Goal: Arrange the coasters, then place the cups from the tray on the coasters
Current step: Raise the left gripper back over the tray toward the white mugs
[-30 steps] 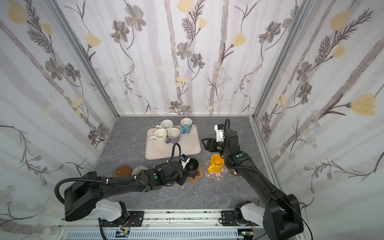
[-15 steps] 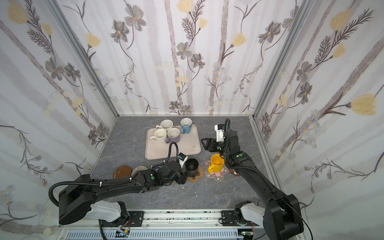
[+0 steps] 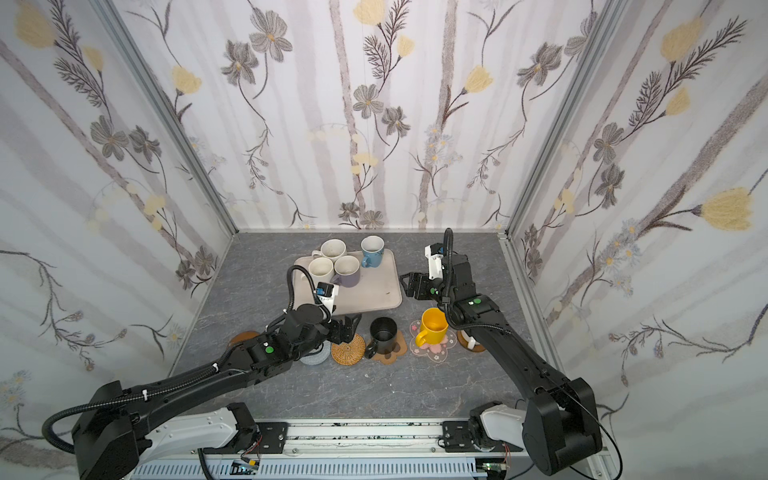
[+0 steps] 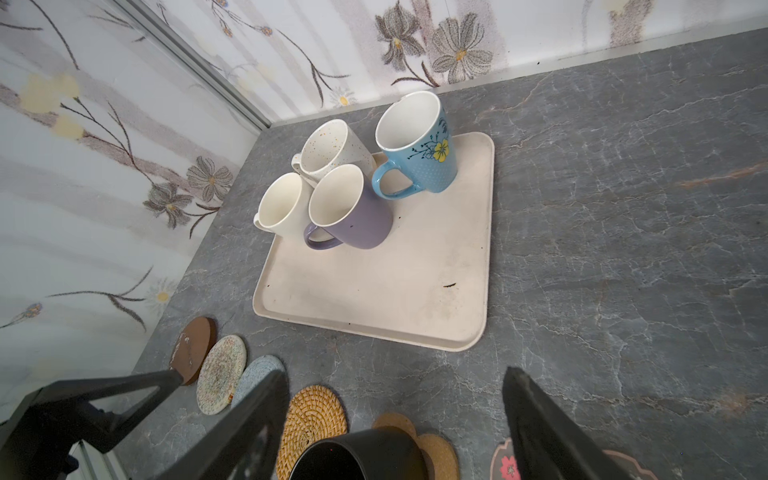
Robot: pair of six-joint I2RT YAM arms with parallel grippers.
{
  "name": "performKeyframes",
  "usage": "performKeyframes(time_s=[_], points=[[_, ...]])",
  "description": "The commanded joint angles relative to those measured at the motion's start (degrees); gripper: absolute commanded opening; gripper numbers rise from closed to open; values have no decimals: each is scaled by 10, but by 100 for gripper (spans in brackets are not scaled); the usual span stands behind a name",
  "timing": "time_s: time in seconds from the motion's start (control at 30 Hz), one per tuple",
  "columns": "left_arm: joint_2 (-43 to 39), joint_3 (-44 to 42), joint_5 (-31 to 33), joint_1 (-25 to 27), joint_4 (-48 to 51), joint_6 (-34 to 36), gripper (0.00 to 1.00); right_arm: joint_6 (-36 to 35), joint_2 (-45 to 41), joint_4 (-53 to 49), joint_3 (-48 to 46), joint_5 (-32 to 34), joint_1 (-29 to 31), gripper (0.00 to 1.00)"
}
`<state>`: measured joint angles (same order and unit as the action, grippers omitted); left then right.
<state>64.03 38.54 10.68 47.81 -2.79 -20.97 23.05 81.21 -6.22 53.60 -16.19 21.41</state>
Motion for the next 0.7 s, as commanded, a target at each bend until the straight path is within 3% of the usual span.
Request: performKeyframes(time_s=[0.0,0.3,0.5,0.67], points=[[-1,3,-32,-53,9,-41,85,-10,20,-4,24,25,13,82],[24,25,-36,-178,9,-80,46,6,121,-1,105,47,60,81],[78,45,-43,-248,2,-99,42,67,148,89,88,71,74,82],[133,65,-50,-303,-16,-120,55,73,190,94,117,52,78,82]])
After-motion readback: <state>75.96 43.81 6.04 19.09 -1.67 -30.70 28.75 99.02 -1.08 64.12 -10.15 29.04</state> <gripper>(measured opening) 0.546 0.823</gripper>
